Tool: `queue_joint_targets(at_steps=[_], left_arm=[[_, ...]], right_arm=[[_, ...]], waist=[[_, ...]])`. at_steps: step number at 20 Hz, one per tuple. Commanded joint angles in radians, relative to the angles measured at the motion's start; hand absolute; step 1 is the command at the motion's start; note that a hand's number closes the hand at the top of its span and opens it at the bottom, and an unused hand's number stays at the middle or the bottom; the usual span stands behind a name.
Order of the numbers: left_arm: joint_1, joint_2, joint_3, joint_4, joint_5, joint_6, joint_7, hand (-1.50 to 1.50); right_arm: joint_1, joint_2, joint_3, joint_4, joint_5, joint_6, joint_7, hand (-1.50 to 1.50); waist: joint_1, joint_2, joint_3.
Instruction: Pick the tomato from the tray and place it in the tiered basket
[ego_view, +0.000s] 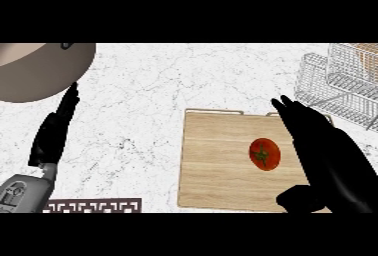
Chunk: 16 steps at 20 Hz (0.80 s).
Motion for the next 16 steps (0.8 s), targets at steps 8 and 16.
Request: queue_joint_targets(at_steps=[8, 16], left_arm=[[0.032, -0.003, 0.036, -0.024, 0.005, -0.016, 0.006, 0.0], [0.036, -0.003, 0.05, -0.071, -0.022, -0.017, 0.059, 0.0]], right_arm=[[-0.068, 0.15, 0.087, 0.148, 0.065, 0.138, 0.252, -1.5], [-0.026, 0.195, 0.101, 0.178, 0.15, 0.17, 0.208, -1.5]], waist=[[-0.018, -0.005, 0.002], [-0.02, -0.006, 0.004]])
